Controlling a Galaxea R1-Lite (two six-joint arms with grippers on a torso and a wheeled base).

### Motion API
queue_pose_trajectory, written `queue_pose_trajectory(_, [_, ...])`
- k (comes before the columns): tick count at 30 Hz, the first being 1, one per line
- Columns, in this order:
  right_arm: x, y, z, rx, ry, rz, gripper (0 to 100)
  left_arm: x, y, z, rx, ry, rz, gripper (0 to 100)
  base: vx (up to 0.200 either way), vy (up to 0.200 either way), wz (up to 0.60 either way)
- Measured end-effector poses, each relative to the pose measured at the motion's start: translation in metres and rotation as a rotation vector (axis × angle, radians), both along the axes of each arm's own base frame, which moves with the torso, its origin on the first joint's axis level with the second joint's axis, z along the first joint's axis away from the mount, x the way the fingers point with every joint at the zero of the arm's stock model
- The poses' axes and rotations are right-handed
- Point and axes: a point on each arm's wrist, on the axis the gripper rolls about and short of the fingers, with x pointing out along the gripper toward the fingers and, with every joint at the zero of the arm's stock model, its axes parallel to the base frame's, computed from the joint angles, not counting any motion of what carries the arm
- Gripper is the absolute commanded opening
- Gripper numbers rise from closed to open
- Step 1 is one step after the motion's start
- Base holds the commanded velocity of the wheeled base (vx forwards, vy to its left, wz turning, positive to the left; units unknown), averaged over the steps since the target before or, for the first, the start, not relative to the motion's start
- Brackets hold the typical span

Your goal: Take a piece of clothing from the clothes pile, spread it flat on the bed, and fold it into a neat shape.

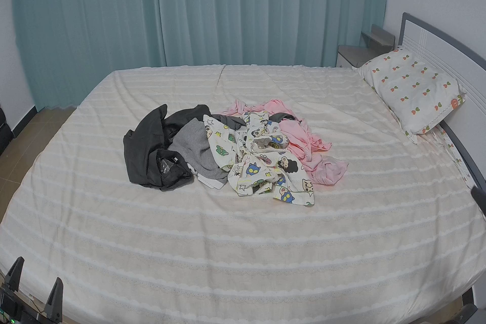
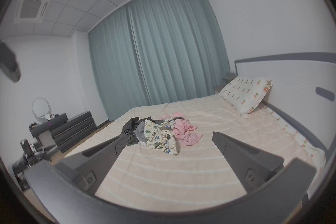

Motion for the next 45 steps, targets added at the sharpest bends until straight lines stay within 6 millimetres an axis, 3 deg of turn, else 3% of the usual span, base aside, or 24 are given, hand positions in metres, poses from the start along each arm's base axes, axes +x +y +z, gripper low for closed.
queue_pose_trajectory(5, [0.056, 0.011, 0.014, 0.040, 0.098, 0.029, 100, 0.000, 0.000, 0.000, 0.000, 0.000, 0.000, 100, 0.000, 0.000, 0.00])
queue_pose_trajectory(10, [0.114, 0.026, 0.017, 0.057, 0.178, 0.053, 100, 0.000, 0.000, 0.000, 0.001, 0.000, 0.000, 100, 0.000, 0.000, 0.00])
queue_pose_trajectory(15, [0.177, 0.048, 0.006, 0.050, 0.249, 0.074, 100, 0.000, 0.000, 0.000, 0.000, 0.000, 0.000, 100, 0.000, 0.000, 0.00])
queue_pose_trajectory(21, [0.252, 0.081, -0.024, 0.031, 0.320, 0.083, 100, 0.000, 0.000, 0.000, 0.000, 0.000, 0.000, 100, 0.000, 0.000, 0.00])
queue_pose_trajectory(26, [0.310, 0.111, -0.063, 0.014, 0.365, 0.078, 100, 0.000, 0.000, 0.000, 0.000, 0.000, 0.000, 100, 0.000, 0.000, 0.00])
queue_pose_trajectory(34, [0.383, 0.158, -0.161, -0.033, 0.436, 0.059, 100, 0.000, 0.000, 0.000, 0.000, 0.000, 0.000, 100, 0.000, 0.000, 0.00])
queue_pose_trajectory(40, [0.409, 0.172, -0.234, -0.087, 0.469, 0.040, 100, 0.000, 0.000, 0.000, 0.001, 0.000, 0.000, 100, 0.000, 0.000, 0.00])
queue_pose_trajectory(45, [0.413, 0.170, -0.259, -0.102, 0.489, 0.029, 100, 0.000, 0.000, 0.000, 0.000, 0.000, 0.000, 100, 0.000, 0.000, 0.00])
